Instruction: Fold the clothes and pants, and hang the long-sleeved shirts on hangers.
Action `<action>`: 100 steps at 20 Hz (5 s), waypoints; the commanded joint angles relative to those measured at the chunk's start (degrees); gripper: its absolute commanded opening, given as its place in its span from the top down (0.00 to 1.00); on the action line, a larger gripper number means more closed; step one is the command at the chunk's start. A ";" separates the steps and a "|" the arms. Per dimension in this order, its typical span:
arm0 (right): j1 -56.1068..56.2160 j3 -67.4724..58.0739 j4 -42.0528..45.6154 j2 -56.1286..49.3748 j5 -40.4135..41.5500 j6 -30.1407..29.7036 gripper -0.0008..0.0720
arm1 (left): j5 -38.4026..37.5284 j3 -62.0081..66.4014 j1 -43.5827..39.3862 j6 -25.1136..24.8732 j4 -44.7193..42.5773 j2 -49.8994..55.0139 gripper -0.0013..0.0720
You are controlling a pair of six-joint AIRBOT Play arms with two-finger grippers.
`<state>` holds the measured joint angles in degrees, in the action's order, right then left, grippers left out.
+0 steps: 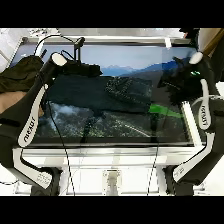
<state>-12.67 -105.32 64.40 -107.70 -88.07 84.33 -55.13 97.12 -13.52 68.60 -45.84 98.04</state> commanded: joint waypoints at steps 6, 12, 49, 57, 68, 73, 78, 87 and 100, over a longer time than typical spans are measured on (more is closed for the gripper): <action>-6.34 13.00 -29.07 -6.29 12.37 -16.96 0.05 | -0.20 0.04 -0.02 0.00 -0.04 -0.04 0.96; -1.14 13.00 -29.86 -10.21 14.75 -17.00 0.05 | -0.24 0.04 -0.02 0.00 -0.04 -0.04 0.96; 8.17 0.72 -5.42 16.98 -5.31 -0.42 0.93 | -0.39 0.04 -20.02 7.69 -17.70 5.35 0.96; 31.04 -1.86 -6.29 5.88 20.65 9.42 0.93 | -21.05 0.02 -8.17 7.67 -33.03 -12.04 0.96; 38.53 -9.90 -0.66 0.94 30.27 7.19 0.17 | -22.99 0.02 -2.10 7.72 -36.24 -16.09 0.96; 23.45 -9.44 12.39 1.95 0.02 4.35 0.19 | -22.99 0.02 -2.10 7.72 -36.22 -16.09 0.96; 12.46 9.70 -9.77 1.16 14.01 2.69 0.10 | -22.99 0.02 -2.10 8.81 -36.13 -16.06 0.96; 15.47 13.68 -30.34 -9.49 21.55 -5.99 0.05 | -22.97 0.02 -2.10 9.42 -36.04 -16.06 0.96; 10.19 -3.80 -20.11 -4.37 13.25 -4.28 0.92 | -23.80 0.02 -2.10 9.44 -36.04 -16.09 0.96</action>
<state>2.09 -104.20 35.83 -114.56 -73.10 76.66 -78.76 97.14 -15.68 78.02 -81.87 82.00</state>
